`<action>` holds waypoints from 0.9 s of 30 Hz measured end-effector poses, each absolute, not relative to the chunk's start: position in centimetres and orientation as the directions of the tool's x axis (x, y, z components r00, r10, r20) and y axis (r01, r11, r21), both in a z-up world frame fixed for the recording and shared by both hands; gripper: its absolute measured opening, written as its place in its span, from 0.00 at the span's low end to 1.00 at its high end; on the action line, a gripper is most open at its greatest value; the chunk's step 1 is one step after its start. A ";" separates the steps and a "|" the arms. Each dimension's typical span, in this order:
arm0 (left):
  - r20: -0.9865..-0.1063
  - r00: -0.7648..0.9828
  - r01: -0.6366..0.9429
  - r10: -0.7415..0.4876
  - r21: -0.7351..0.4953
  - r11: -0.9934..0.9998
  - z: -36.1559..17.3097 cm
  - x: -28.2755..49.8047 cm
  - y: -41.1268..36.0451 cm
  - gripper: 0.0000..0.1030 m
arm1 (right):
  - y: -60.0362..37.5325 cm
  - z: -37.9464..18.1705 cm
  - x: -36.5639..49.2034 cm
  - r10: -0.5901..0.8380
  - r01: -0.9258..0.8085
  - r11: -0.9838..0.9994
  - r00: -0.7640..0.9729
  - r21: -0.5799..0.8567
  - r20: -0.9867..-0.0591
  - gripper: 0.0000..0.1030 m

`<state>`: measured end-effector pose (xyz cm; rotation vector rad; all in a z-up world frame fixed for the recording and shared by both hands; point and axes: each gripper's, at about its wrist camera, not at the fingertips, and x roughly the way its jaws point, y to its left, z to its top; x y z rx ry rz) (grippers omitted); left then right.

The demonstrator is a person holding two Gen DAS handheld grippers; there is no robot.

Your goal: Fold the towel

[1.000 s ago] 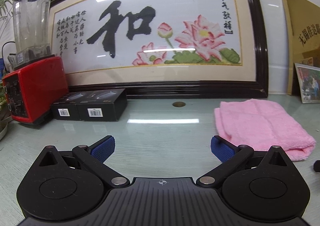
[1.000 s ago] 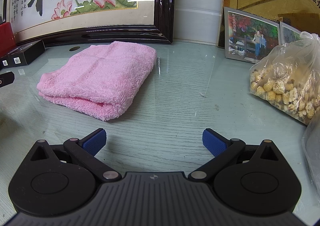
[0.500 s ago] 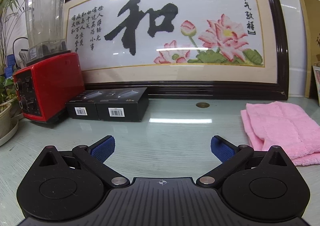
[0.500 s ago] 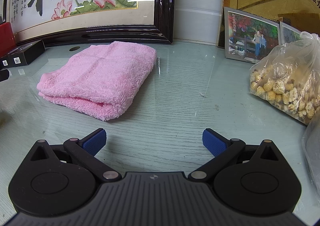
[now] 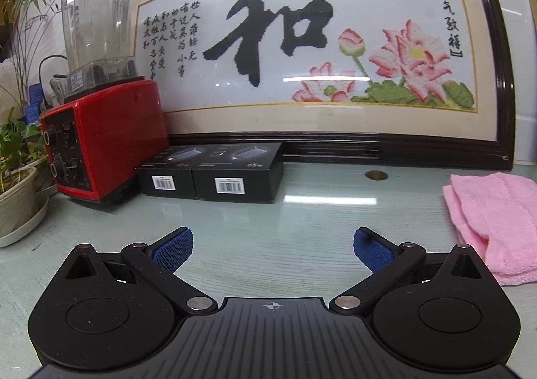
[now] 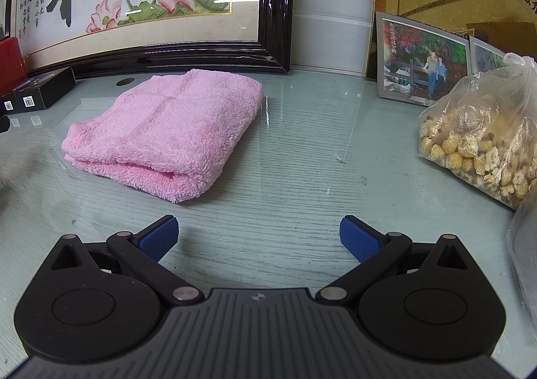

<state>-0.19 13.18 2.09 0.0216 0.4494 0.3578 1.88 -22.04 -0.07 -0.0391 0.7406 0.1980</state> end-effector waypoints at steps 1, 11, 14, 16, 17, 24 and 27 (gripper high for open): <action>-0.423 0.838 -0.337 0.346 0.099 0.936 2.1 -0.2 13.4 1.00 | -22.0 -0.1 1.9 0.165 -0.193 0.981 0.720 0.034 -0.674 1.00; -0.468 0.807 -0.368 0.360 0.079 0.926 1.8 0.5 15.5 1.00 | -22.0 0.0 1.9 0.165 -0.193 0.981 0.720 0.034 -0.674 1.00; -0.484 0.794 -0.383 0.367 0.071 0.921 1.7 0.7 16.2 1.00 | -22.1 0.0 1.9 0.165 -0.193 0.981 0.720 0.034 -0.674 1.00; -0.497 0.785 -0.392 0.370 0.065 0.918 1.6 0.8 16.7 1.00 | -22.1 0.0 1.9 0.165 -0.193 0.981 0.720 0.034 -0.674 1.00; -0.504 0.780 -0.397 0.372 0.062 0.916 1.6 0.9 17.0 1.00 | -22.1 0.0 1.9 0.165 -0.193 0.981 0.720 0.034 -0.674 1.00; -0.559 0.744 -0.415 0.366 0.043 0.909 1.1 1.4 18.3 1.00 | -22.1 0.0 1.9 0.165 -0.193 0.981 0.720 0.035 -0.674 1.00; -0.576 0.733 -0.417 0.361 0.038 0.908 1.0 1.5 18.6 1.00 | -22.1 0.0 1.9 0.165 -0.193 0.981 0.720 0.034 -0.674 1.00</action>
